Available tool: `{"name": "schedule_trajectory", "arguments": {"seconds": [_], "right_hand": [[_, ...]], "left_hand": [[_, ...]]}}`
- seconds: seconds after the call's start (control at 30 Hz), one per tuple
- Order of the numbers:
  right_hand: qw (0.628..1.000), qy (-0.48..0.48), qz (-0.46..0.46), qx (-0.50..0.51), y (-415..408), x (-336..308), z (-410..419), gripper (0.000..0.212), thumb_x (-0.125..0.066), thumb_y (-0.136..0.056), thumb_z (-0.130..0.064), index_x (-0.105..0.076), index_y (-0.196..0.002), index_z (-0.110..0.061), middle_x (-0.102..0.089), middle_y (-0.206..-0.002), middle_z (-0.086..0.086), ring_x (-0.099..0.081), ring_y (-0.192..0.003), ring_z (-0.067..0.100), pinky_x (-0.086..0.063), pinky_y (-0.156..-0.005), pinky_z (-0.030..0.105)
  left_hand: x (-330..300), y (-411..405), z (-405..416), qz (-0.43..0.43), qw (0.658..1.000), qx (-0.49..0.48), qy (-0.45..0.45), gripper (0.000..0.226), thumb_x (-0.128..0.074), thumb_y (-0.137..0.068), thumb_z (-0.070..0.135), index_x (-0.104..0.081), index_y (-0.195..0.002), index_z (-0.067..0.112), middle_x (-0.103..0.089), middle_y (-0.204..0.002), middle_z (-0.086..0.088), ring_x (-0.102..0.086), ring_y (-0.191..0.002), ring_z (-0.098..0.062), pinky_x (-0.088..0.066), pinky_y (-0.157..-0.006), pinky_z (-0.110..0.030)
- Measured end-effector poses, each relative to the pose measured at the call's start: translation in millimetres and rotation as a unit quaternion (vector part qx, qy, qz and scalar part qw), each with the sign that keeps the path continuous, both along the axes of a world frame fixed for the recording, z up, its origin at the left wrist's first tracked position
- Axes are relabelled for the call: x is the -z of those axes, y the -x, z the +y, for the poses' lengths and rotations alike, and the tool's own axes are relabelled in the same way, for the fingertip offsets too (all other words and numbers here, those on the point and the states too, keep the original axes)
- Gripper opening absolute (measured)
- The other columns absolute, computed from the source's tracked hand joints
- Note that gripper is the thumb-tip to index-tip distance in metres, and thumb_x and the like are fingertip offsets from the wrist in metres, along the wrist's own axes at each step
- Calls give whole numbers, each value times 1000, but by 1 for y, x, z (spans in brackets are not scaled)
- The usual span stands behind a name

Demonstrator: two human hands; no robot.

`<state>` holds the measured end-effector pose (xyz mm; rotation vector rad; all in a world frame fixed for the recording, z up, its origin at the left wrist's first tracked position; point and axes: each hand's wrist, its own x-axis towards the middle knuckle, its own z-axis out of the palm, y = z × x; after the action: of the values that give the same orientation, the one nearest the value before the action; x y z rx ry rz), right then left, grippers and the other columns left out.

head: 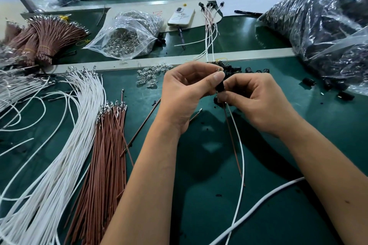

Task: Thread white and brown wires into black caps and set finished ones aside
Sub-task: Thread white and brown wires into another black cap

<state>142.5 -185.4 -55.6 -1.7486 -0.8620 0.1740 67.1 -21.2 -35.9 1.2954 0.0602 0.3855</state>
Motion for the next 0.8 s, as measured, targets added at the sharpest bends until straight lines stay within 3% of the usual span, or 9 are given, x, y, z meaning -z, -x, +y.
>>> {"name": "schedule_trajectory", "arguments": {"seconds": [0.13, 0.27, 0.33, 0.43, 0.53, 0.63, 0.8], "right_hand": [[1000, -3, -17, 9, 1, 1, 1, 5, -78, -90, -10, -75, -89, -8, -75, -82, 12, -71, -75, 17, -58, -75, 28], [1000, -3, -13, 10, 1, 1, 1, 6, -80, -89, -12, -77, -90, -8, -74, -84, 19, -67, -76, 21, -58, -78, 50], [1000, 0, -14, 5, 2, 1, 1, 5, -81, -89, -15, -78, -88, -11, -72, -83, 23, -62, -75, 19, -55, -73, 53], [1000, 0, -20, 5, 1, 0, 0, 8, -82, -89, -16, -77, -82, -19, -70, -78, 21, -57, -72, 13, -51, -66, 48], [1000, -4, -3, -10, -2, 2, 0, 1, -79, -90, -13, -79, -89, -13, -75, -83, 16, -63, -76, 13, -55, -71, 45], [1000, -10, 5, -23, -4, 5, -1, 6, -77, -91, -10, -79, -95, -6, -78, -88, 12, -69, -81, 9, -57, -77, 29], [999, -27, 12, -45, -4, 4, -1, 5, -78, -91, -11, -81, -92, -15, -78, -88, 8, -68, -81, 6, -55, -78, 21]], "left_hand": [[1, -1, -1, -7, 1000, -15, -12, 13, -77, -81, -5, -73, -79, 7, -72, -75, -3, -62, -65, -12, -51, -63, -23], [2, -2, -2, -21, 999, -22, -21, 12, -77, -79, -7, -72, -79, 4, -73, -73, -1, -62, -62, -9, -51, -61, -21], [2, -2, -2, -26, 999, -21, -24, 12, -77, -79, -8, -73, -79, 4, -74, -73, -1, -64, -62, -8, -51, -61, -20], [3, -2, -2, -30, 999, -16, -29, 14, -77, -78, -8, -75, -78, 5, -75, -74, 0, -64, -62, -8, -52, -61, -20], [3, -3, -3, -31, 999, -12, -26, 18, -78, -78, -7, -77, -75, 11, -75, -74, -1, -65, -63, -10, -53, -62, -21], [3, -3, -3, -33, 999, -6, -23, 20, -78, -78, -6, -79, -75, 14, -76, -75, -3, -65, -65, -12, -54, -64, -22], [3, -3, -3, -40, 999, -2, -13, 19, -78, -78, -4, -79, -75, 14, -76, -78, -4, -64, -68, -16, -54, -65, -23]]}}
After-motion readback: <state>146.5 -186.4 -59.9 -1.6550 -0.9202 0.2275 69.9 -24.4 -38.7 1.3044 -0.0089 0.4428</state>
